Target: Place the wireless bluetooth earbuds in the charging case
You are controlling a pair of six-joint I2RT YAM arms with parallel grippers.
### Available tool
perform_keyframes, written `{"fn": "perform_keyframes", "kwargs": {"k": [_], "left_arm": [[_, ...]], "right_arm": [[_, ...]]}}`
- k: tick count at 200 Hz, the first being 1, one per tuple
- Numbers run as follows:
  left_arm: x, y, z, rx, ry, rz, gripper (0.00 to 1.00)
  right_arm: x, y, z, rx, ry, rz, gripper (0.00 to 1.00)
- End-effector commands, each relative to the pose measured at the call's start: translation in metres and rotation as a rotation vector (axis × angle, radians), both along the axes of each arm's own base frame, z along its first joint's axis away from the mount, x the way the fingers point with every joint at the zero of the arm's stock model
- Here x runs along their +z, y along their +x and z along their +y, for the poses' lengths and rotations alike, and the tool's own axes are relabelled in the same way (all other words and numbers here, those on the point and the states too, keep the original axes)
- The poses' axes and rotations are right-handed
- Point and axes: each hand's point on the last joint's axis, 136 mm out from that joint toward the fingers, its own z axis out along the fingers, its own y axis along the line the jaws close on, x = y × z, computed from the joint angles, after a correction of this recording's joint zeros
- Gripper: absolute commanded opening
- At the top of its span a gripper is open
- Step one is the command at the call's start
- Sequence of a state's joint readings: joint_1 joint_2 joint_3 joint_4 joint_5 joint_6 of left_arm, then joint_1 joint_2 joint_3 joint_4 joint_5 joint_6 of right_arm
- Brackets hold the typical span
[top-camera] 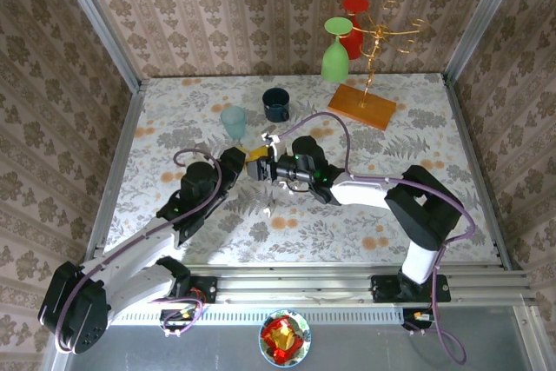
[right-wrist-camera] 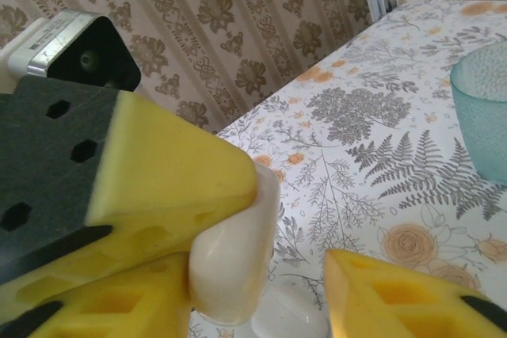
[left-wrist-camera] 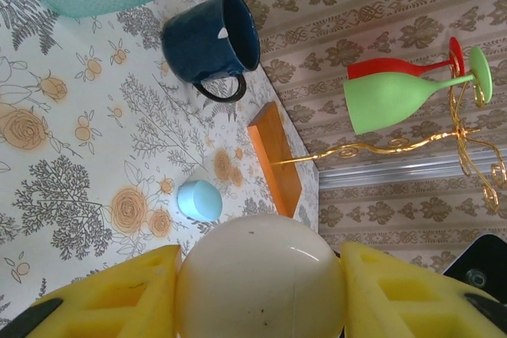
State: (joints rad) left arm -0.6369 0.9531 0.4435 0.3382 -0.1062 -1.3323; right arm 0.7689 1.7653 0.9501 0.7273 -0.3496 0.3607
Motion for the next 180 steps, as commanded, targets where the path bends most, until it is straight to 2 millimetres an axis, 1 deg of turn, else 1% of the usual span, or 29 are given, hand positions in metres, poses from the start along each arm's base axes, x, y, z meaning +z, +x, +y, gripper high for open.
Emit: {"fn": "perform_keyframes", "kwargs": {"k": [1,20,43,55,64,77,101,117,129,153,180], "left_arm": [[0.005,-0.004,-0.004,-0.029,-0.026,-0.018,0.45],[0.008,-0.003,-0.006,-0.040,-0.029,-0.023,0.45],[0.007,-0.003,-0.006,-0.041,-0.020,-0.024,0.46],[0.008,-0.003,-0.006,-0.044,-0.025,-0.031,0.46],[0.010,-0.003,-0.007,-0.047,-0.027,-0.042,0.48],[0.014,-0.004,-0.007,-0.056,-0.022,-0.059,0.55],[0.023,-0.005,-0.009,-0.090,0.041,-0.127,0.78],[0.029,-0.006,-0.011,-0.129,0.122,-0.201,0.91],[0.035,-0.004,-0.013,-0.156,0.191,-0.257,0.97],[0.051,-0.003,-0.019,-0.265,0.347,-0.435,0.98],[0.054,-0.006,-0.028,-0.405,0.552,-0.586,0.98]], "right_arm": [[0.005,0.002,0.007,0.024,0.016,-0.009,0.40],[0.006,-0.001,0.007,0.042,0.021,-0.007,0.31],[0.009,-0.002,0.004,0.044,0.022,-0.019,0.22],[0.009,-0.001,0.001,0.040,0.014,-0.032,0.20],[0.008,0.000,-0.001,0.029,0.004,-0.032,0.19],[0.008,0.001,-0.006,0.022,-0.008,-0.030,0.18],[0.011,0.000,-0.015,0.013,-0.027,-0.044,0.18],[0.008,0.001,-0.026,-0.006,-0.046,-0.043,0.18],[0.006,0.002,-0.037,-0.025,-0.061,-0.038,0.17],[0.005,0.002,-0.064,-0.062,-0.086,-0.024,0.16],[0.008,-0.005,-0.096,-0.070,-0.113,0.001,0.13]]}}
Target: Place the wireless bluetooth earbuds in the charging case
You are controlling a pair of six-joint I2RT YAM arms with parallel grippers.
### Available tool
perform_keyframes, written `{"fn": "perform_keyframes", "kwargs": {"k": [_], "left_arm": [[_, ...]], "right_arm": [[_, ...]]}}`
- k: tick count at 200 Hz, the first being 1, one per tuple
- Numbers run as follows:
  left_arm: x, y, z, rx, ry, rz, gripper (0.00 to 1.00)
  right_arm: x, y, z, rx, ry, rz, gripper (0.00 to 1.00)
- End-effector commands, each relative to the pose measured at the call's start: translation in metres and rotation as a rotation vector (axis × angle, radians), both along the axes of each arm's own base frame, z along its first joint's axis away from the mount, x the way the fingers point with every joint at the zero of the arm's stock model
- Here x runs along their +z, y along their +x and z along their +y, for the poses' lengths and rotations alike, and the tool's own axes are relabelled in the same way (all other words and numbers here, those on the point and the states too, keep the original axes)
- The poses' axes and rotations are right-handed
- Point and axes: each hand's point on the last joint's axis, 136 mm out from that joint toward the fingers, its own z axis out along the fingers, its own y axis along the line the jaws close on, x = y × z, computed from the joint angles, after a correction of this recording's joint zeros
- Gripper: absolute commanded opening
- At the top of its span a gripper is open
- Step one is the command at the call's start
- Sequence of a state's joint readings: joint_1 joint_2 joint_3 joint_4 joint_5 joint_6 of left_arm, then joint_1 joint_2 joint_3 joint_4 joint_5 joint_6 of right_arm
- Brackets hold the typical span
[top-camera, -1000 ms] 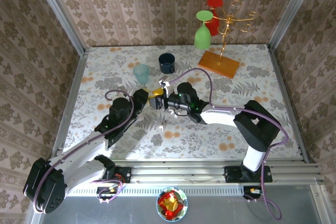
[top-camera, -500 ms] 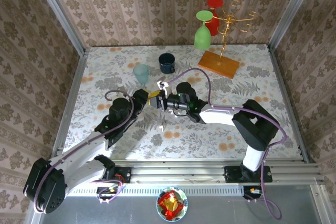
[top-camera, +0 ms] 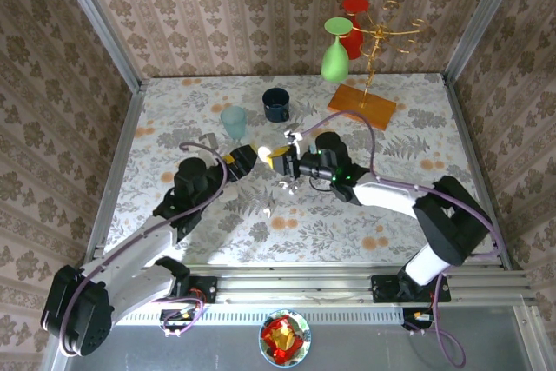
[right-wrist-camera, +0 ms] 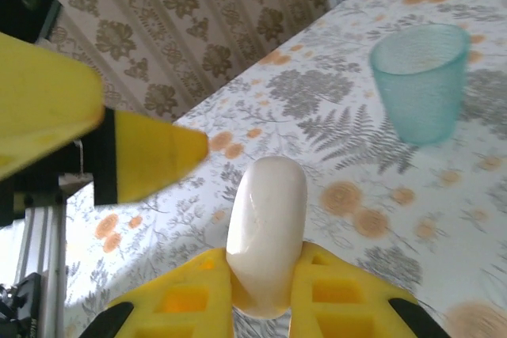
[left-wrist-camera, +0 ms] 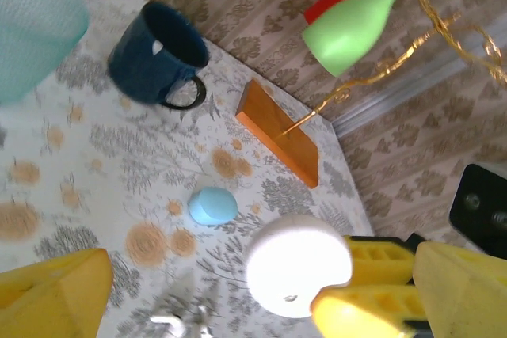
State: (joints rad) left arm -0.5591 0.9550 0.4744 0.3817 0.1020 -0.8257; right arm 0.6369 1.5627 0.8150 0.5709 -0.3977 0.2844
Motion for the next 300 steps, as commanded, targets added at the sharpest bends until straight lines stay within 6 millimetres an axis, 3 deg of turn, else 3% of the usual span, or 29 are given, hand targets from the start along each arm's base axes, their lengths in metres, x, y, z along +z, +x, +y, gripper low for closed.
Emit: {"fn": "perform_keyframes", "kwargs": {"k": [1,16,21,31,61,104,131,180,228,243,279,300], "left_arm": [[0.029,-0.006,-0.018,-0.188,0.219,-0.275,0.98],[0.026,-0.011,-0.029,-0.276,0.302,-0.391,0.94],[0.024,-0.013,-0.032,-0.302,0.325,-0.424,0.91],[0.019,-0.019,-0.041,-0.372,0.356,-0.501,0.90],[0.007,-0.053,-0.066,-0.615,0.335,-0.686,0.88],[-0.005,-0.096,-0.084,-0.838,0.276,-0.845,0.81],[-0.002,-0.117,-0.095,-0.950,0.216,-0.872,0.78],[0.020,-0.137,-0.106,-1.090,0.068,-0.790,0.52],[0.024,-0.141,-0.110,-1.116,0.060,-0.778,0.44],[0.024,-0.142,-0.111,-1.125,0.058,-0.772,0.35],[0.020,-0.143,-0.111,-1.131,0.064,-0.764,0.08],[0.020,-0.143,-0.111,-1.126,0.065,-0.754,0.04]], "right_arm": [[0.009,-0.009,-0.026,0.001,-0.029,-0.005,0.13],[0.006,-0.016,-0.040,0.019,-0.060,0.003,0.13],[0.016,-0.020,-0.046,0.022,-0.059,-0.017,0.12],[0.016,-0.026,-0.055,0.038,-0.091,-0.023,0.12],[0.027,-0.052,-0.069,0.117,-0.190,-0.074,0.12],[0.049,-0.099,-0.065,0.342,-0.192,-0.119,0.12],[0.055,-0.114,-0.060,0.437,-0.162,-0.123,0.12],[0.057,-0.123,-0.051,0.521,-0.158,-0.128,0.09],[0.053,-0.123,-0.048,0.543,-0.162,-0.116,0.09],[0.054,-0.123,-0.047,0.543,-0.161,-0.118,0.09],[0.053,-0.114,-0.048,0.482,-0.165,-0.121,0.12],[0.056,-0.100,-0.050,0.384,-0.153,-0.117,0.19]]}}
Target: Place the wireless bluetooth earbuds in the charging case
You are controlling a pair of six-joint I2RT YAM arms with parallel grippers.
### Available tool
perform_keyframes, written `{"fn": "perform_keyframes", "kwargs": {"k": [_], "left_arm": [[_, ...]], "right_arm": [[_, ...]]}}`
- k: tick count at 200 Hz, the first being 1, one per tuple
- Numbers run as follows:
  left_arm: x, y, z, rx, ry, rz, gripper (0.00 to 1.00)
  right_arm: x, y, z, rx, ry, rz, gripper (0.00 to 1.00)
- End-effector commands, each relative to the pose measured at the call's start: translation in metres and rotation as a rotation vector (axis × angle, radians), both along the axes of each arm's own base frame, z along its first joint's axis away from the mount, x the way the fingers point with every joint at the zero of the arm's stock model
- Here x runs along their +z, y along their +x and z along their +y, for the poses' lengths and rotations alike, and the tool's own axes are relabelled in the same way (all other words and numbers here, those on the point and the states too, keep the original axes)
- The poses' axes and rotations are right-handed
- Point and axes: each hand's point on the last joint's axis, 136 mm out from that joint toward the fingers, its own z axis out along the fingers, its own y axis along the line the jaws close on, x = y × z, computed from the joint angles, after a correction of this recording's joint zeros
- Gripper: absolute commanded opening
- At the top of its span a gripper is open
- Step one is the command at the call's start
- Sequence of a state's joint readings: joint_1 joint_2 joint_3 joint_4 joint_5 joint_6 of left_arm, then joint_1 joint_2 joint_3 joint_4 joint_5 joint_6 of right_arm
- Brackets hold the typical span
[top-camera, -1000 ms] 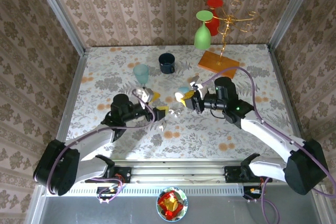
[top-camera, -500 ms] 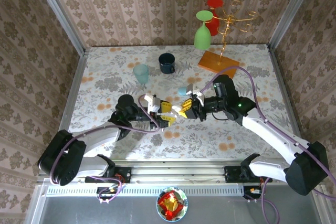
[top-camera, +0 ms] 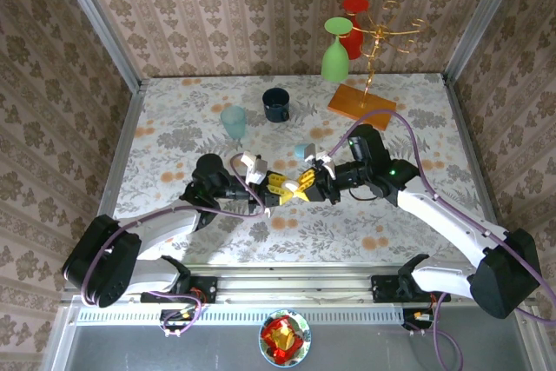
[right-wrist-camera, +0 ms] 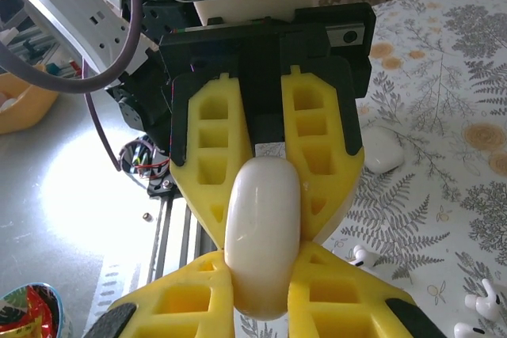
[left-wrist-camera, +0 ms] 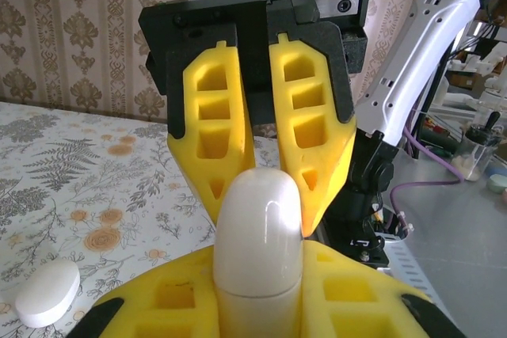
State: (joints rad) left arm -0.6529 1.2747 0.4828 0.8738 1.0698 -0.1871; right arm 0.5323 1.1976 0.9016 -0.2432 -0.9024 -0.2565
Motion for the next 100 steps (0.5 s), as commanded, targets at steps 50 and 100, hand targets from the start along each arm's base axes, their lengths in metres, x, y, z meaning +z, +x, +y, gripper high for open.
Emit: {"fn": "perform_keyframes", "kwargs": {"k": [50,100], "left_arm": [[0.007,-0.009,-0.001,-0.033,-0.014,-0.053,0.02],[0.006,-0.007,-0.001,-0.014,-0.016,-0.077,0.02]], "right_arm": [[0.014,0.062,-0.016,-0.399,0.008,-0.027,0.44],[0.020,0.067,-0.017,-0.420,0.050,0.007,0.47]]}}
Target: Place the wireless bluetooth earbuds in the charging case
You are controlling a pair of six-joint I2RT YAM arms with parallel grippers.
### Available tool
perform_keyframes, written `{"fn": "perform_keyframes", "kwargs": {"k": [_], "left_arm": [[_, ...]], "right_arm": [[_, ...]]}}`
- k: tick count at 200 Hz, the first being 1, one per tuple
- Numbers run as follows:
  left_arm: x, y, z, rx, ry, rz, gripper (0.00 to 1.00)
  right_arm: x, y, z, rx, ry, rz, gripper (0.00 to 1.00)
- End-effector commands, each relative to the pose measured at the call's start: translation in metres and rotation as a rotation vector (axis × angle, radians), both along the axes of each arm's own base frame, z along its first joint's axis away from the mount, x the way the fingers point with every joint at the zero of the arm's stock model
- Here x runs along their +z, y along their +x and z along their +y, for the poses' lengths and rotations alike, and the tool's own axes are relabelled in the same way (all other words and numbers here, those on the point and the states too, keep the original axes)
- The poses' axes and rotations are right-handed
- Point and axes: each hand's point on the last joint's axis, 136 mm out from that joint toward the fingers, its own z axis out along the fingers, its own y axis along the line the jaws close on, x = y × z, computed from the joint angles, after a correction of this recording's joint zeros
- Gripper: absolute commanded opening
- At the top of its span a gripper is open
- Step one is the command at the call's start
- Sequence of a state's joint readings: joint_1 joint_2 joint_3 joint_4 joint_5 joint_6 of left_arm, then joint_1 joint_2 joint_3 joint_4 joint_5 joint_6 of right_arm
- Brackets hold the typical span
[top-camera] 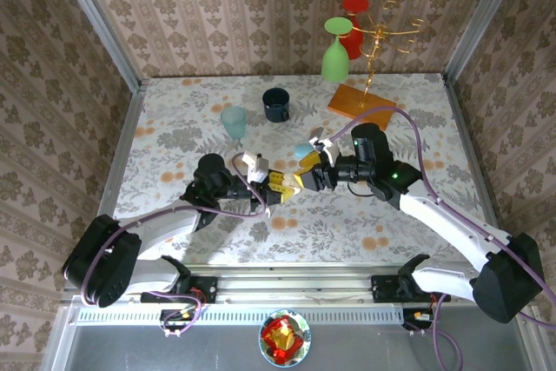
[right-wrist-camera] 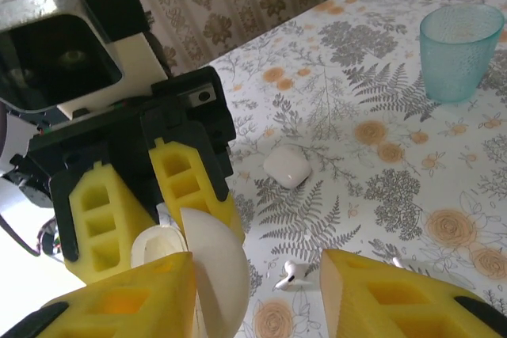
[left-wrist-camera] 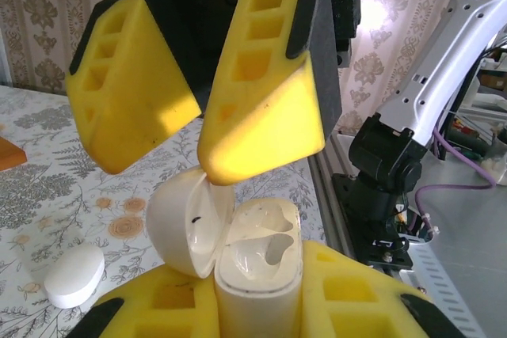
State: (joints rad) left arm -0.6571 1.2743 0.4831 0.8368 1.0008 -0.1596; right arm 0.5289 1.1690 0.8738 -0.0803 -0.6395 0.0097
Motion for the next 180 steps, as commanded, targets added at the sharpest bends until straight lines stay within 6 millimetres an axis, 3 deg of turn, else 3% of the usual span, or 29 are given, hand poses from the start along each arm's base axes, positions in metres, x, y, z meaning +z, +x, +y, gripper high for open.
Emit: {"fn": "perform_keyframes", "kwargs": {"k": [1,61,96,118,155,180], "left_arm": [[0.012,-0.017,0.001,-0.078,-0.033,-0.078,0.02],[0.002,0.001,0.002,0.009,-0.027,-0.091,0.02],[-0.002,0.022,0.014,0.104,-0.065,-0.078,0.02],[-0.002,0.031,0.021,0.134,-0.100,-0.062,0.01],[0.000,0.032,0.018,0.095,-0.118,-0.017,0.01],[0.005,0.025,0.016,0.064,-0.124,-0.019,0.02]], "right_arm": [[0.011,0.018,-0.006,-0.092,0.031,-0.031,0.47],[0.016,0.003,-0.001,-0.010,0.058,-0.020,0.59],[0.025,0.009,-0.009,-0.095,0.091,-0.047,0.66],[0.019,0.014,-0.015,-0.144,0.076,-0.058,0.71],[0.005,0.006,-0.003,-0.053,0.072,-0.050,0.71],[0.004,0.006,0.008,-0.019,0.088,-0.031,0.65]]}}
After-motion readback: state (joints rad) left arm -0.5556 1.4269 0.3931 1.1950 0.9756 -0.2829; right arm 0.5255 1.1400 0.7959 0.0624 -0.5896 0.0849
